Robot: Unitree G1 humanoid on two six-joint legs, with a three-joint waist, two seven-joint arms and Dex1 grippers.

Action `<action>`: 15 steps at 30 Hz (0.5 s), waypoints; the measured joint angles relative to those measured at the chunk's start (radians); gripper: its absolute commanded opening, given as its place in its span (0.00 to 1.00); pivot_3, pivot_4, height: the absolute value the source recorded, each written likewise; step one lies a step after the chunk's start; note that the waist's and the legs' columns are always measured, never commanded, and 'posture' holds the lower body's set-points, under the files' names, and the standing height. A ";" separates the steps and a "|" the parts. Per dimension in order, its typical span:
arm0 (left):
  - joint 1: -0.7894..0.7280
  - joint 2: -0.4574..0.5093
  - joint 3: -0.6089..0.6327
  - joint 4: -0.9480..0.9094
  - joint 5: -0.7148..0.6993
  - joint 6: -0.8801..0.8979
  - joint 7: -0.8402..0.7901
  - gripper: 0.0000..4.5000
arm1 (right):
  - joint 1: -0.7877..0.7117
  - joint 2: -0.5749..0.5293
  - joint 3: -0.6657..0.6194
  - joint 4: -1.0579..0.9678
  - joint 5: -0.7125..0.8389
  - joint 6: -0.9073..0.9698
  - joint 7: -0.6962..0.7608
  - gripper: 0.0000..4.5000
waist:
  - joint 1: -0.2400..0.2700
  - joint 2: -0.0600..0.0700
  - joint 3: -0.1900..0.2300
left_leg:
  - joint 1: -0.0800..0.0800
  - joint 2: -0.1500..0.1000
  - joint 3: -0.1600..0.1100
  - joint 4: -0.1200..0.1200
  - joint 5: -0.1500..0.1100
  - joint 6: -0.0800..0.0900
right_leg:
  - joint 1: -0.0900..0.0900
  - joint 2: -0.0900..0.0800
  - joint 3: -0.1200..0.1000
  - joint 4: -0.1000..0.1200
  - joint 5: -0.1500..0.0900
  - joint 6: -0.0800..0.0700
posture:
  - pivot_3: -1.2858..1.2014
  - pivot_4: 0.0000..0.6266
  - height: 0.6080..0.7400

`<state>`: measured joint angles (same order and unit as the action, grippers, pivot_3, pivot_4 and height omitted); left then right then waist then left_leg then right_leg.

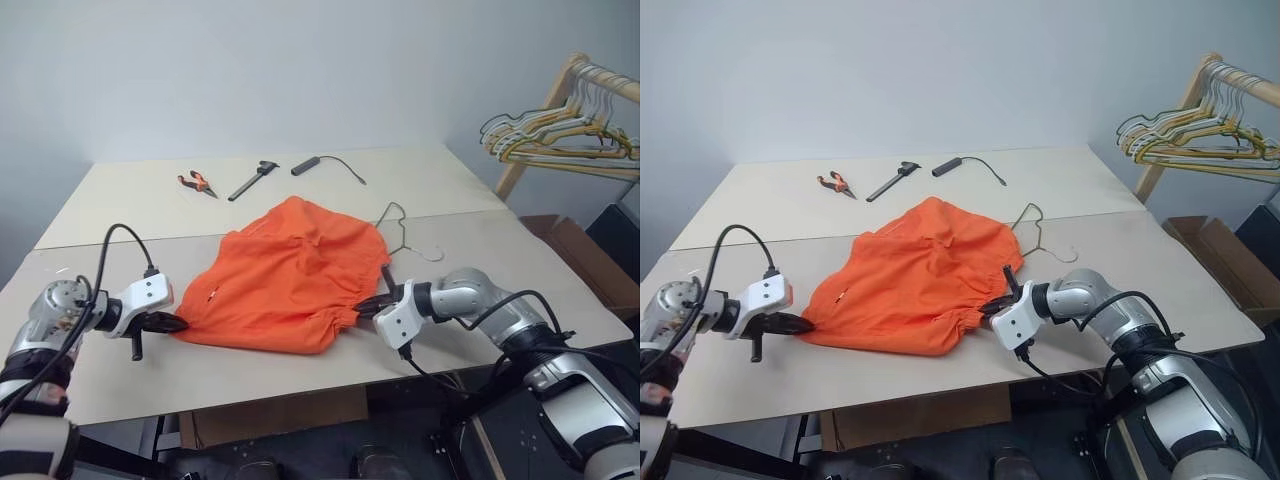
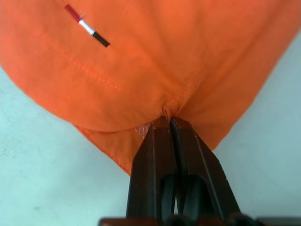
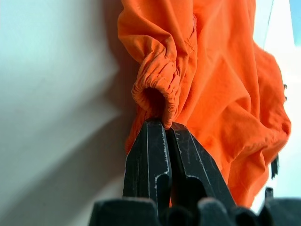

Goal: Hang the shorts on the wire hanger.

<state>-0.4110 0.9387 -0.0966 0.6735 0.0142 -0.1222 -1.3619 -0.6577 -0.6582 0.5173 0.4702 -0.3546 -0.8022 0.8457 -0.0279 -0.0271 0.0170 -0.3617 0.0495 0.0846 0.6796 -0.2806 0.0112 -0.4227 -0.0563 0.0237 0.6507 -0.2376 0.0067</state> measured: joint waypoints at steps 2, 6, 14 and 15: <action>0.096 0.040 0.032 -0.097 -0.023 0.021 0.003 0.02 | 0.000 0.000 0.000 -0.008 -0.015 -0.003 -0.009 0.00 | -0.007 0.000 0.000 | 0.002 0.000 -0.001 -0.001 0.000 0.001 | 0.000 0.000 0.002 0.001 0.000 0.000 | 0.54 0.00 1.00; 0.283 0.097 0.105 -0.289 -0.061 0.095 0.040 0.02 | 0.004 0.000 0.000 -0.049 -0.016 -0.023 -0.018 0.00 | -0.013 0.000 0.000 | 0.007 0.000 0.001 -0.002 -0.001 0.001 | 0.001 -0.002 0.008 0.005 -0.002 0.003 | 0.55 0.00 1.00; 0.710 0.167 0.320 -0.720 -0.141 0.328 0.077 0.02 | 0.019 -0.035 0.019 -0.110 -0.007 -0.094 0.022 0.00 | -0.006 -0.004 0.002 | 0.009 0.000 0.004 -0.001 -0.001 0.001 | 0.001 -0.001 0.012 0.006 -0.003 0.004 | 0.55 0.00 1.00; 0.769 0.175 0.355 -0.773 -0.141 0.358 0.077 0.02 | 0.025 -0.046 0.025 -0.119 0.011 -0.108 0.038 0.00 | -0.004 -0.005 0.002 | 0.009 0.000 0.004 -0.001 -0.001 0.001 | 0.001 -0.001 0.012 0.006 -0.003 0.004 | 0.55 0.00 1.00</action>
<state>0.3584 1.1140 0.2585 -0.0991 -0.1269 0.2357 -1.2847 -0.6328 -0.7042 0.5427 0.3510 -0.3437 -0.9101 0.8833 -0.0318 -0.0320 0.0194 -0.3527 0.0495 0.0886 0.6782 -0.2815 0.0122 -0.4217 -0.0577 0.0354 0.6567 -0.2404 0.0104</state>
